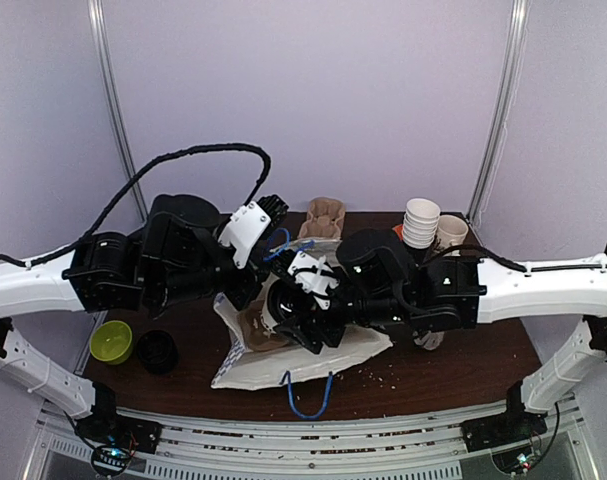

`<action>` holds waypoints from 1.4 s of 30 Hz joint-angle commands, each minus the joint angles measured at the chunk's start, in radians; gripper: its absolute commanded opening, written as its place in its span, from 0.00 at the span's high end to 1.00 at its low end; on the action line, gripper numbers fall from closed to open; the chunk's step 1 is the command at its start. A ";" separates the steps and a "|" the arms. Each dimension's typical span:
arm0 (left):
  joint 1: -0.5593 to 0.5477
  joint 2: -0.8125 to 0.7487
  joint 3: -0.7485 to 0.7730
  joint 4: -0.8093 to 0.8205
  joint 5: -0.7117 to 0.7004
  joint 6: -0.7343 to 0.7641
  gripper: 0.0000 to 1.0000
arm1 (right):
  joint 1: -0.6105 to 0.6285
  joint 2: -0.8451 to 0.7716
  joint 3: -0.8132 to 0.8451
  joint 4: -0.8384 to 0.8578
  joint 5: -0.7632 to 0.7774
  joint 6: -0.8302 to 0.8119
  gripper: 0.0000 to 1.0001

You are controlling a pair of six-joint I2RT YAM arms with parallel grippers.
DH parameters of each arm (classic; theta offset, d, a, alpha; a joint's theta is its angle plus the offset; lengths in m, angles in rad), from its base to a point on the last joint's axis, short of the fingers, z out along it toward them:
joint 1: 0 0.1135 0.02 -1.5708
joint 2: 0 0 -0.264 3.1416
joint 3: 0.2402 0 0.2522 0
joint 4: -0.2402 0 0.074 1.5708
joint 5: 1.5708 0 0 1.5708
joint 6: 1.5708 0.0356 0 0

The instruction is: Pack the takeout coffee

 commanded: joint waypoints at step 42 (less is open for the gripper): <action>0.220 -0.004 -0.023 0.193 0.489 -0.457 1.00 | -0.065 0.074 -0.026 -0.037 -0.086 0.019 0.28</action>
